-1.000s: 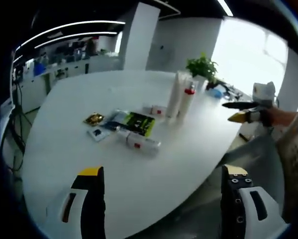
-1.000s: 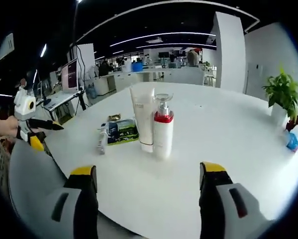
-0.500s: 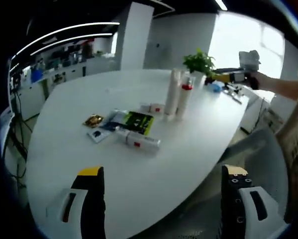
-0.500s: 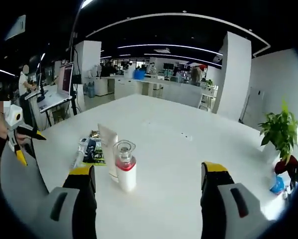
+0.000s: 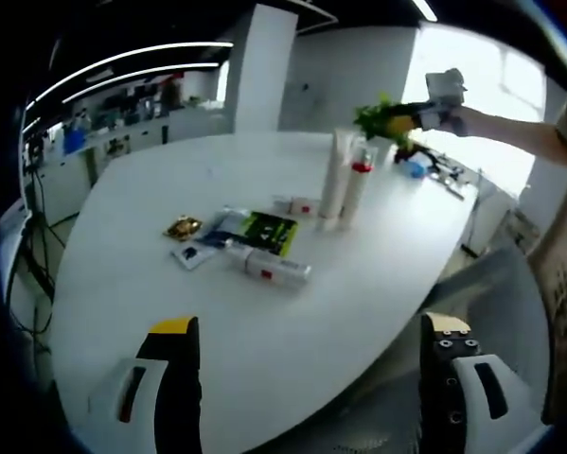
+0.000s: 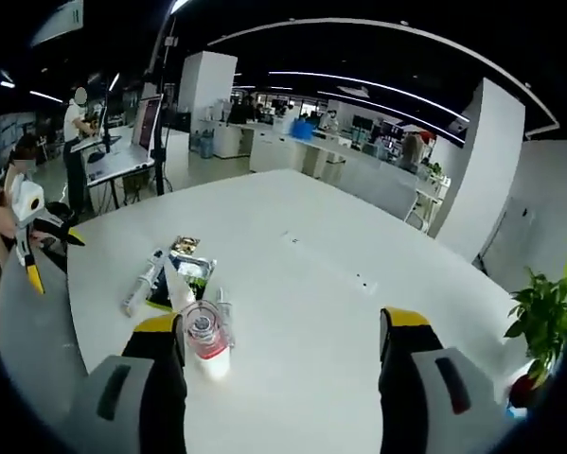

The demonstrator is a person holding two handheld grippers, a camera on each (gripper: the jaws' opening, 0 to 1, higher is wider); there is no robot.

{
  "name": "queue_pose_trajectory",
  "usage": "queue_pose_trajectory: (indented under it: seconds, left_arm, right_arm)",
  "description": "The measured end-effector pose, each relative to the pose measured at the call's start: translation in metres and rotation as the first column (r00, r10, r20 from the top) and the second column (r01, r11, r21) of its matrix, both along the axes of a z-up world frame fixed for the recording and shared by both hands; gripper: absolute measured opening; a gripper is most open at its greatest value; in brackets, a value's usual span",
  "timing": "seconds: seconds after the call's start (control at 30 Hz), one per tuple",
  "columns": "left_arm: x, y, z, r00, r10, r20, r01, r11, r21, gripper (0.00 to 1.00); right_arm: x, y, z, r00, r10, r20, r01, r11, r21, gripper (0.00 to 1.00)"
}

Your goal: Arrange the skincare products in the storage area until every visible bottle or jar stands upright without overlapping.

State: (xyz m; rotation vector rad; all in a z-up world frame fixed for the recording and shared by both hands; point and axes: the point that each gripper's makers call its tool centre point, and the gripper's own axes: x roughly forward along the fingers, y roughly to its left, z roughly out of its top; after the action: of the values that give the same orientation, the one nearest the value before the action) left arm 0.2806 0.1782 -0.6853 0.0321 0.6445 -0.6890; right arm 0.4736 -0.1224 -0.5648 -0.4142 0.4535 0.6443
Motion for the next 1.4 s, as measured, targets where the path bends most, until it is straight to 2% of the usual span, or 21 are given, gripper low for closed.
queue_pose_trajectory:
  seconds: [0.23, 0.3, 0.4, 0.53, 0.6, 0.63, 0.77, 0.93, 1.0, 1.13, 1.3, 1.4]
  left_arm:
    - [0.001, 0.003, 0.000, 1.000, 0.018, -0.004, -0.018, 1.000, -0.001, 0.94]
    - [0.001, 0.003, -0.001, 1.000, 0.019, -0.008, -0.019, 1.000, 0.002, 0.94]
    - [0.001, 0.004, -0.004, 1.000, 0.023, -0.014, -0.023, 1.000, 0.016, 0.93]
    - [0.002, 0.005, -0.005, 0.999, 0.030, -0.017, -0.029, 0.999, 0.022, 0.93]
    - [0.002, 0.007, -0.004, 0.999, 0.038, -0.020, -0.038, 0.999, 0.019, 0.93]
    - [0.003, 0.008, -0.005, 0.999, 0.046, -0.026, -0.046, 0.999, 0.015, 0.93]
    - [0.003, 0.009, -0.006, 0.998, 0.055, -0.034, -0.054, 0.998, 0.017, 0.92]
    - [0.001, 0.008, -0.010, 0.998, 0.047, -0.052, -0.046, 0.999, 0.029, 0.91]
    - [0.002, 0.009, -0.009, 0.997, 0.055, -0.047, -0.054, 0.998, 0.029, 0.90]
    - [0.005, 0.013, -0.006, 0.995, 0.084, -0.045, -0.083, 0.996, 0.009, 0.88]
    - [0.008, 0.015, -0.005, 0.992, 0.111, -0.059, -0.112, 0.993, -0.024, 0.88]
    - [0.008, 0.016, -0.006, 0.991, 0.116, -0.063, -0.119, 0.992, -0.031, 0.87]
  right_arm:
    - [0.036, 0.015, 0.009, 0.998, 0.065, -0.020, -0.065, 0.998, -0.024, 0.84]
    - [0.045, 0.021, 0.005, 0.994, 0.108, -0.029, -0.110, 0.992, -0.059, 0.84]
    - [0.063, 0.022, -0.008, 0.991, 0.122, -0.058, -0.127, 0.988, -0.090, 0.82]
    - [0.076, 0.024, -0.019, 0.986, 0.141, -0.093, -0.151, 0.982, -0.113, 0.78]
    - [0.078, 0.031, -0.024, 0.975, 0.177, -0.135, -0.190, 0.977, -0.095, 0.80]
    - [0.076, 0.036, -0.029, 0.963, 0.204, -0.179, -0.219, 0.973, -0.073, 0.80]
    - [0.082, 0.046, -0.043, 0.938, 0.254, -0.235, -0.281, 0.955, -0.091, 0.76]
    - [0.098, 0.051, -0.063, 0.928, 0.245, -0.280, -0.280, 0.956, -0.092, 0.68]
    - [0.103, 0.055, -0.070, 0.926, 0.240, -0.293, -0.276, 0.957, -0.091, 0.62]
    - [0.103, 0.067, -0.084, 0.914, 0.258, -0.313, -0.301, 0.949, -0.097, 0.55]
    - [0.089, 0.087, -0.116, 0.866, 0.313, -0.390, -0.390, 0.911, -0.136, 0.46]
    - [0.083, 0.095, -0.129, 0.845, 0.324, -0.424, -0.417, 0.897, -0.146, 0.42]
